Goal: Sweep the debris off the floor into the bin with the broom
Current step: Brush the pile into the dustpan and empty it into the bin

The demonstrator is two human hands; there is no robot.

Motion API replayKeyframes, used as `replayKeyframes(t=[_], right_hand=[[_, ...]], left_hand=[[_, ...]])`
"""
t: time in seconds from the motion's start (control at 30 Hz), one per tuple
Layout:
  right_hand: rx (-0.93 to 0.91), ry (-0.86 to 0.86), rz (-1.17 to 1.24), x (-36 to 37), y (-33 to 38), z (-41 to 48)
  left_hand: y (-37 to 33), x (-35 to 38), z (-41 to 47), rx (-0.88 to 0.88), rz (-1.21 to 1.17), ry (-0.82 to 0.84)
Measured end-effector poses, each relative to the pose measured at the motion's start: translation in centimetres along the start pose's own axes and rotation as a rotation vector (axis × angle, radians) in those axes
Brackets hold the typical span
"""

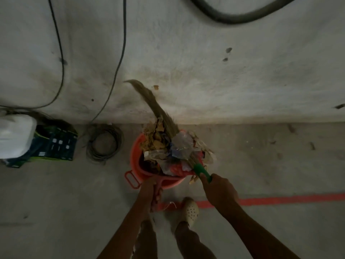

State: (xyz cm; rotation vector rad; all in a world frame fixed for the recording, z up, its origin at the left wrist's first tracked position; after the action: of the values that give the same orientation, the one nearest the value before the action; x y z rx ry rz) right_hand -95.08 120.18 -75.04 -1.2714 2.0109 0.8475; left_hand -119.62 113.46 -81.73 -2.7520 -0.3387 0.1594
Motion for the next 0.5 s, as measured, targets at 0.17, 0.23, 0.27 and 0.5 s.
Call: replayKeyframes(t=[0.17,0.23,0.27,0.5], right_hand=[[-0.048,0.035,-0.039,6.2,2.5,6.0],[-0.052,0.063,-0.049,9.3,3.4,8.4],[-0.051,0.077,-0.051,10.9,3.7,9.6],[-0.051,0.03,-0.033,17.7,3.9,13.4]], left_hand=[[1.3,-2.7,8.6,-0.069,-0.081,-0.056],[2.1,-4.1,12.2,-0.102,-0.083,-0.071],[2.4,-4.7,13.8,-0.117,-0.065,-0.071],[0.8,-5.2,21.9,-0.227,0.056,-0.03]])
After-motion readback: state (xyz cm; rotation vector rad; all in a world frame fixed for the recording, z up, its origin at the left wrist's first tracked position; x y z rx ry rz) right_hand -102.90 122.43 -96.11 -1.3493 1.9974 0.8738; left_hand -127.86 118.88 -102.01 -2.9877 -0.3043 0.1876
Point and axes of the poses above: each hand's wrist, its own z-axis towards the middle knuckle, its own x-axis out of the palm, y = z × x, the point moved 6 cm from there along z, towards the middle knuckle
